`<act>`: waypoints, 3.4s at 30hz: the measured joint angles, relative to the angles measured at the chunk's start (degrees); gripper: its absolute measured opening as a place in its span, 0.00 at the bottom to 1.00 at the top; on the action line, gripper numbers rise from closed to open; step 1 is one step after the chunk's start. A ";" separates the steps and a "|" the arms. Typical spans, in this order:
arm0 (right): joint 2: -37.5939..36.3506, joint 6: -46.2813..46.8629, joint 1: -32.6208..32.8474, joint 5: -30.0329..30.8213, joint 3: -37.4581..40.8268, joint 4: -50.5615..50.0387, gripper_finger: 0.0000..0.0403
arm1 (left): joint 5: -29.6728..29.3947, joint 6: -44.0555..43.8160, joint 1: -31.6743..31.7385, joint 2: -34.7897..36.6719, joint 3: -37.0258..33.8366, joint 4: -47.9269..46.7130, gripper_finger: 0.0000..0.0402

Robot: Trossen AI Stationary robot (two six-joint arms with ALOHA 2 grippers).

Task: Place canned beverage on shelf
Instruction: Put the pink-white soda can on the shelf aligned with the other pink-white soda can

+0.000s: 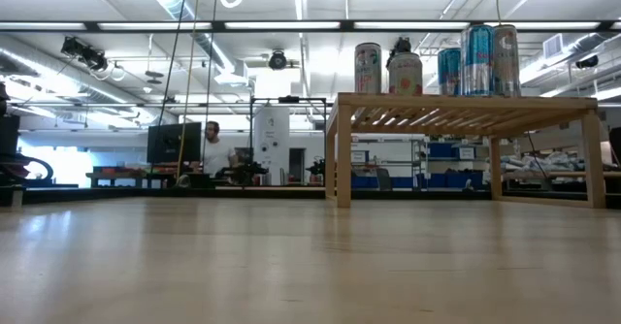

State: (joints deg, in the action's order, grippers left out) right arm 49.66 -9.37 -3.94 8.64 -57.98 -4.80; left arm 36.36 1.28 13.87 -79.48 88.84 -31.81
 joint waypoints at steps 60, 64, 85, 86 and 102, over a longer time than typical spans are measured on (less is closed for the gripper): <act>-9.75 4.80 18.49 41.79 36.63 18.73 0.73 | -0.07 1.22 0.10 -0.04 0.02 -1.07 0.79; -8.93 3.85 18.46 44.50 38.56 23.34 0.73 | -0.07 1.37 0.09 -0.04 0.02 -1.07 0.79; 0.25 6.52 14.17 48.87 38.99 28.82 0.73 | -0.07 1.53 0.09 -0.07 0.02 -1.05 0.79; 0.60 6.84 13.73 48.90 38.96 28.97 0.73 | -0.07 1.53 0.09 -0.07 0.02 -1.06 0.79; 1.67 9.35 11.14 49.12 38.91 29.64 0.86 | -0.05 1.43 0.02 -0.07 0.02 -1.09 0.79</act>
State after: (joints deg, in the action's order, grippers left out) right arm 51.33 -0.02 7.20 57.76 -19.07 24.84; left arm 36.30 2.71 13.89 -79.55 88.86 -32.91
